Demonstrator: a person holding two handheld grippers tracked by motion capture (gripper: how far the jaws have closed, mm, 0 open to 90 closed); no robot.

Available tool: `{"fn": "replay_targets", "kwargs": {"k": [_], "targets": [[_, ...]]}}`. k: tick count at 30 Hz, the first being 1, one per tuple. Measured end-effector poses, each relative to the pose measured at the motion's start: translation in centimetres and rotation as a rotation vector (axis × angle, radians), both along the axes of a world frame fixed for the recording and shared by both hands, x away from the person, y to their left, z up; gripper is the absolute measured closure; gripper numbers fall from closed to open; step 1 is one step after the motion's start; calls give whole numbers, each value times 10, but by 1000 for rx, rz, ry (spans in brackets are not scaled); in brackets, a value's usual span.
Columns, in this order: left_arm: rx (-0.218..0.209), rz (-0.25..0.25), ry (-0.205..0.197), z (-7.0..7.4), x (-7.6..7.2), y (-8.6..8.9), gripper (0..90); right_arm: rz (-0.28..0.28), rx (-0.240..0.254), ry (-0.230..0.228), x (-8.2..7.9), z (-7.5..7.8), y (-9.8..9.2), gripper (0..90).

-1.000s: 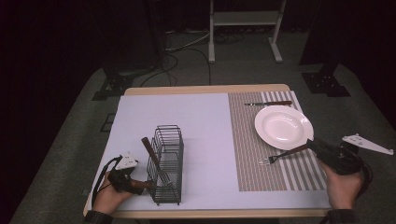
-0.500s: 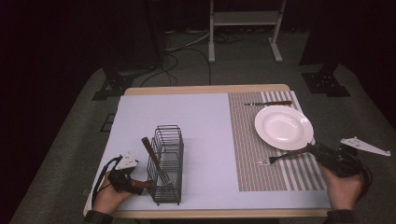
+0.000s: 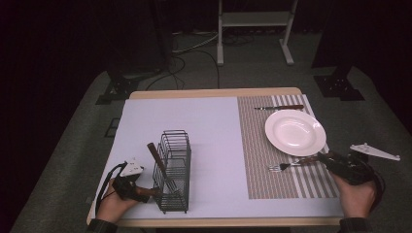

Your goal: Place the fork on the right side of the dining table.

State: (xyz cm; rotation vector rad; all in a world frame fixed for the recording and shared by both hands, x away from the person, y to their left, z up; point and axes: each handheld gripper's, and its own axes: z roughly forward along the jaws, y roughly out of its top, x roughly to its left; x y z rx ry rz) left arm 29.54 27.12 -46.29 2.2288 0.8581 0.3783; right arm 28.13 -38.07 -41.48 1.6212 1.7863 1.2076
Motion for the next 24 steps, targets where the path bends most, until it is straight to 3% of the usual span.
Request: {"fn": "replay_targets", "kwargs": {"k": [14,24], "targets": [[0,0,0,0,0,0,0,-14,-7,72,7,-13,-7,426],[0,0,0,0,0,0,0,-17,17,133,11,-22,-10,389]]}}
